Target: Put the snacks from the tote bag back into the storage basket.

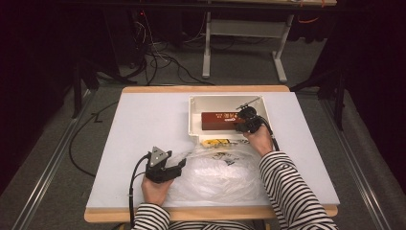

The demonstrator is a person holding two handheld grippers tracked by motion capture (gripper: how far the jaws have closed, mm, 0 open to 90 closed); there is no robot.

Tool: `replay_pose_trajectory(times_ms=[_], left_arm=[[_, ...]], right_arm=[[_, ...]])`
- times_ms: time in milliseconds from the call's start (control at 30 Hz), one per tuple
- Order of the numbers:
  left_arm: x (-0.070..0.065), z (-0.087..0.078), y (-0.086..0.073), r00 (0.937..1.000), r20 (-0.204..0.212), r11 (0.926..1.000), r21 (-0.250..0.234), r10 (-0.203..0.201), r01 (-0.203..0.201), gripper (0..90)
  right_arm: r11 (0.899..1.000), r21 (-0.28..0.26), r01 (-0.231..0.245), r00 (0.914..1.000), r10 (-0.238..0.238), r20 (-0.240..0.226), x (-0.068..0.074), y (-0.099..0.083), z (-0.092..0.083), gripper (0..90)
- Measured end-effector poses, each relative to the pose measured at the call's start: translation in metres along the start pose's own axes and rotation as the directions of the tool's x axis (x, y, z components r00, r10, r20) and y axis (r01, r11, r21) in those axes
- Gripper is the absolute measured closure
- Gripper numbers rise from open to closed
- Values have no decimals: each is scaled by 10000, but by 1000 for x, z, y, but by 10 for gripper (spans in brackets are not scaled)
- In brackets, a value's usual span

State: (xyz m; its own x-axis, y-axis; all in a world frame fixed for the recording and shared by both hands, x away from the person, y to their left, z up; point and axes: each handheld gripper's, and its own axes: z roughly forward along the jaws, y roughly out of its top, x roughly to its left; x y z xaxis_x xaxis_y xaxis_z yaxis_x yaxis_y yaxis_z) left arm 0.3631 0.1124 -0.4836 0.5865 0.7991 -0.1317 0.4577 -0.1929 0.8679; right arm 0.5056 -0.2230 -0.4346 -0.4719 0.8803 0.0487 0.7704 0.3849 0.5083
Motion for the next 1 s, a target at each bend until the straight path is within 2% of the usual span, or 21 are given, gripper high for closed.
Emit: replay_pose_trajectory(times_ms=[200, 400, 733, 1000], left_arm=[[1, 1, 1, 9999, -90, 9999, 103, -123, 124, 331], [0, 2, 1, 10000, -57, 9998, 201, -33, 34, 332], [0, 5, 2, 10000, -44, 9986, 523, 60, -58, 329], [0, 5, 2, 9999, 100, 9988, 481, 21, -26, 329]], right_arm=[[10000, -23, -57, 10000, 57, -28, -1, 0, 2, 900], [9998, -110, -189, 9998, 188, -76, -2, -1, 3, 898], [9983, -483, 335, 9989, -350, -316, 4, -4, -10, 864], [9945, -974, 372, 9972, -433, -613, 2, -17, -18, 843]])
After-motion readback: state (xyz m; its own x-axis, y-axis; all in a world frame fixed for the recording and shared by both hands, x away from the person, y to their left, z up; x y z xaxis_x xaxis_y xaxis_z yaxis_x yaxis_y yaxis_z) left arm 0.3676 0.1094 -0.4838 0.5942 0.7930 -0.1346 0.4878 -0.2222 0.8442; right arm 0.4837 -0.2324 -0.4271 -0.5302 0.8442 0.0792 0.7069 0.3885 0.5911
